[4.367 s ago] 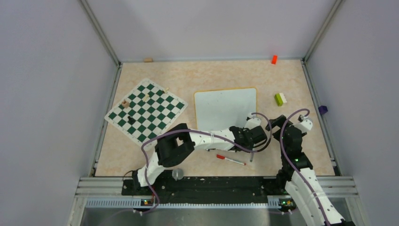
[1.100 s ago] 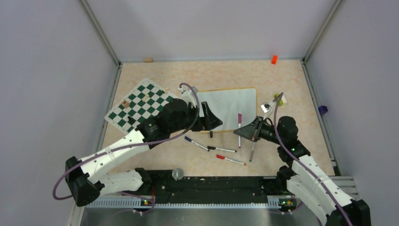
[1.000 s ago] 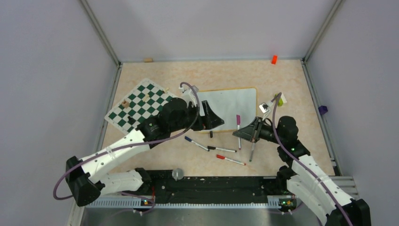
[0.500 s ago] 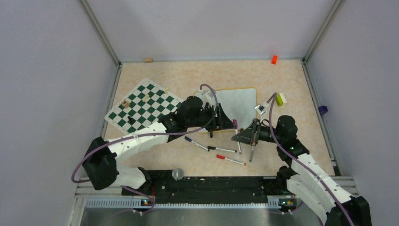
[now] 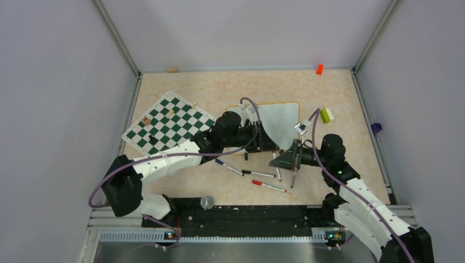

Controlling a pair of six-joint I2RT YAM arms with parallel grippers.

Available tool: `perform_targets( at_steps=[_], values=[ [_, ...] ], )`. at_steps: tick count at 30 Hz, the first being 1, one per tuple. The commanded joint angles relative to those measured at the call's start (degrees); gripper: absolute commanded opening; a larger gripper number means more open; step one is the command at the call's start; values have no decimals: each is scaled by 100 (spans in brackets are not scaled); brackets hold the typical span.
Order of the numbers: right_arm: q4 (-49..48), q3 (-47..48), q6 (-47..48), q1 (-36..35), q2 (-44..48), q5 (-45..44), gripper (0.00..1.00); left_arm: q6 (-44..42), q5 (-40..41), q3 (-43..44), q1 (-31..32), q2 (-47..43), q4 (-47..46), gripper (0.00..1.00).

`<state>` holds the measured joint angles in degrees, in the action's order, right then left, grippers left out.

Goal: Write a sentence on the whiteboard
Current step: Pass from the right arm to the left

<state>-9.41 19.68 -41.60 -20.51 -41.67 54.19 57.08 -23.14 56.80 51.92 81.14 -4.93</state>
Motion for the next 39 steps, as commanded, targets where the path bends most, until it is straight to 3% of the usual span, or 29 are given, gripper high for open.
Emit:
perform_targets(
  at_steps=[1, 9, 13, 16, 21, 25, 28, 30, 32, 39],
  values=[
    [-101, 282, 151, -67, -16, 156, 0, -13, -73, 253, 11, -16, -401, 39],
    [-56, 372, 138, -96, -51, 262, 0, -4, -128, 275, 11, 80, -412, 27],
    [78, 450, 176, -119, -71, 293, 0, -4, -171, 320, 11, 144, -421, 32],
    [210, 500, 252, -124, -92, 310, 0, -13, -169, 336, 13, 147, -422, 31],
    [318, 532, 319, -120, -104, 233, 0, -36, -205, 376, 11, 164, -405, 1],
    [323, 547, 351, -126, -122, 215, 0, -80, -192, 314, 11, 85, -444, 0],
    [402, 600, 344, -121, -86, 68, 39, -56, 49, 89, 3, -167, -664, 0],
    [325, 609, 195, -120, 27, -111, 58, 59, 324, -197, -18, -433, -996, 0],
    [-7, 550, -171, -122, 201, -353, 65, 191, 528, -490, -39, -682, -1425, 0],
    [-1885, 281, -1620, -133, 561, -1185, 73, 475, 1202, -1049, -51, -1386, -2354, 0]
  ],
)
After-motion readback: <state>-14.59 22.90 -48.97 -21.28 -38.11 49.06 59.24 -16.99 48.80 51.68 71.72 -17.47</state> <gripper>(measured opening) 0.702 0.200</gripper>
